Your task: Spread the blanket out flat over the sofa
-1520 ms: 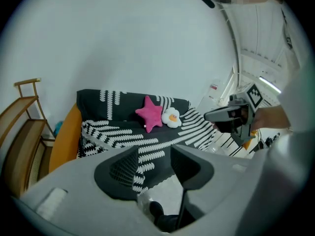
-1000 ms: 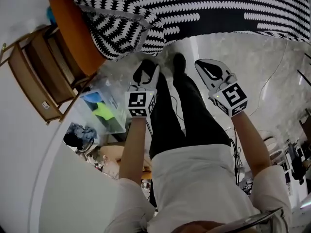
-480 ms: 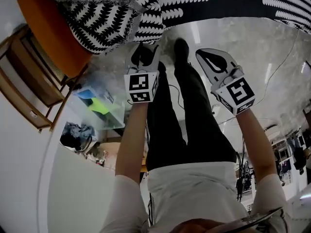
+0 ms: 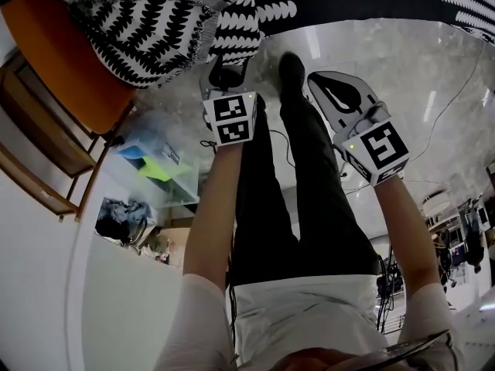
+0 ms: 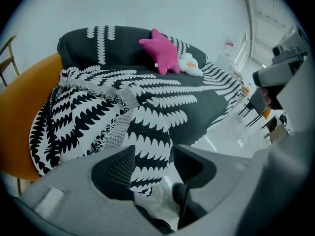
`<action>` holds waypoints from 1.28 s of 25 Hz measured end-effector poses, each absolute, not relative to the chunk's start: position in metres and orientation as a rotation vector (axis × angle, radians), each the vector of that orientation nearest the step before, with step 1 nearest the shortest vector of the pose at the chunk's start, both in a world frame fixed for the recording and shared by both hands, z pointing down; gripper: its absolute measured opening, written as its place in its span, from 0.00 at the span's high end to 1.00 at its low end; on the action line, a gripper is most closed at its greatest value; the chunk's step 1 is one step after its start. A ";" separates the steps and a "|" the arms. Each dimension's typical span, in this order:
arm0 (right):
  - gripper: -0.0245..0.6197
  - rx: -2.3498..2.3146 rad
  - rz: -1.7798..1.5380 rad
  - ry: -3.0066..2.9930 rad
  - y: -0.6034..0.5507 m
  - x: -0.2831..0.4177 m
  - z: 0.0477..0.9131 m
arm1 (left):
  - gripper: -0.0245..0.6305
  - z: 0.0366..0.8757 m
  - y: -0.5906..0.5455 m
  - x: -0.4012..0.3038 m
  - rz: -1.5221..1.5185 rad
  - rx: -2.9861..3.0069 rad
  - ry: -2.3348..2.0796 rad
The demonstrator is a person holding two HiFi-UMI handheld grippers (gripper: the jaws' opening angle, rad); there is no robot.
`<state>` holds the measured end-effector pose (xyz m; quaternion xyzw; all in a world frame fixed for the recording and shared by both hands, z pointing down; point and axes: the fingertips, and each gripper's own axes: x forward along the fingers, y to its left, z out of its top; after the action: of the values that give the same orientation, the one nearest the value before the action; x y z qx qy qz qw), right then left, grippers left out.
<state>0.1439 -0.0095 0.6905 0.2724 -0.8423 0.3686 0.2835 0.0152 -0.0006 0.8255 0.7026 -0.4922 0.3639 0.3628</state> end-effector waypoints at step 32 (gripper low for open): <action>0.95 0.722 0.988 -2.211 -0.015 0.106 0.715 | 0.92 0.848 0.005 -0.006 0.932 1.731 -1.276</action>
<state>0.1058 -0.0148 0.7151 0.2724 -0.8339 0.3726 0.3027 -0.0056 0.0053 0.8483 0.6806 -0.5018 0.3665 0.3881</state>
